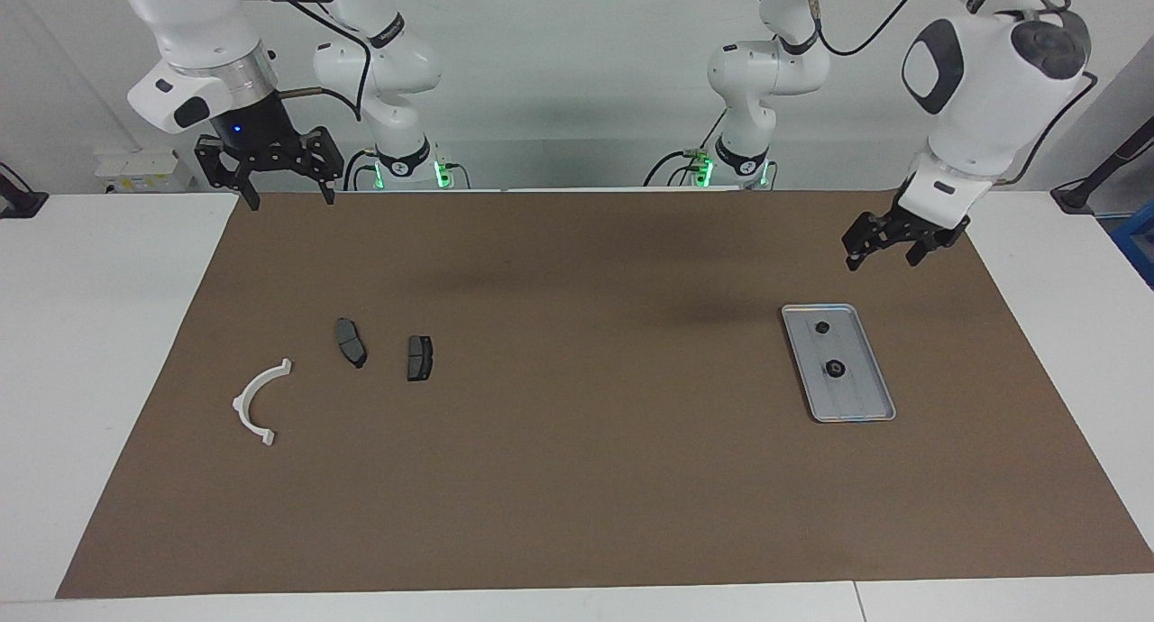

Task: Place bearing gear from tray to pile

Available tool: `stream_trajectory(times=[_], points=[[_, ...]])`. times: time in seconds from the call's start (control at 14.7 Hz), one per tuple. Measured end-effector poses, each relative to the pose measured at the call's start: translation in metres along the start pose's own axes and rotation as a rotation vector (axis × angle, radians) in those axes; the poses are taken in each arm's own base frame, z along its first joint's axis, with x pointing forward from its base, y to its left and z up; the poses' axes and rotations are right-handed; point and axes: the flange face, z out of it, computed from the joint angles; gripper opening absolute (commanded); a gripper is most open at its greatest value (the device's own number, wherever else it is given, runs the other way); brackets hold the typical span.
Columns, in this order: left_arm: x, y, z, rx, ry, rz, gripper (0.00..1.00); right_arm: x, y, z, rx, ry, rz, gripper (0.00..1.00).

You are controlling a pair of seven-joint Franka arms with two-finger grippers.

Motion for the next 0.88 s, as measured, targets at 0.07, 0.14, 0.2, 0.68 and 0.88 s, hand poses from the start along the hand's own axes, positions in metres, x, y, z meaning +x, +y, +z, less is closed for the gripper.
stream_trajectory(times=[0.07,0.14,0.2,0.68,0.88], points=[[0.009,-0.001,0.023,0.0,0.0,-0.003,1.0,0.0,0.0,0.0,0.0,0.0,0.0,1.0],[0.018,-0.007,0.046,0.002,0.004,-0.009,1.0,0.0,0.0,0.0,0.0,0.0,0.0,1.0],[0.025,-0.016,0.069,0.003,0.01,-0.012,1.0,0.0,0.0,0.0,0.0,0.0,0.0,1.0],[0.033,-0.065,0.173,0.004,-0.041,0.002,0.9,-0.002,0.0,-0.004,0.0,0.008,0.0,1.0],[0.036,-0.045,0.191,0.004,-0.028,-0.053,0.85,-0.005,0.0,-0.009,-0.001,0.018,0.0,1.0]])
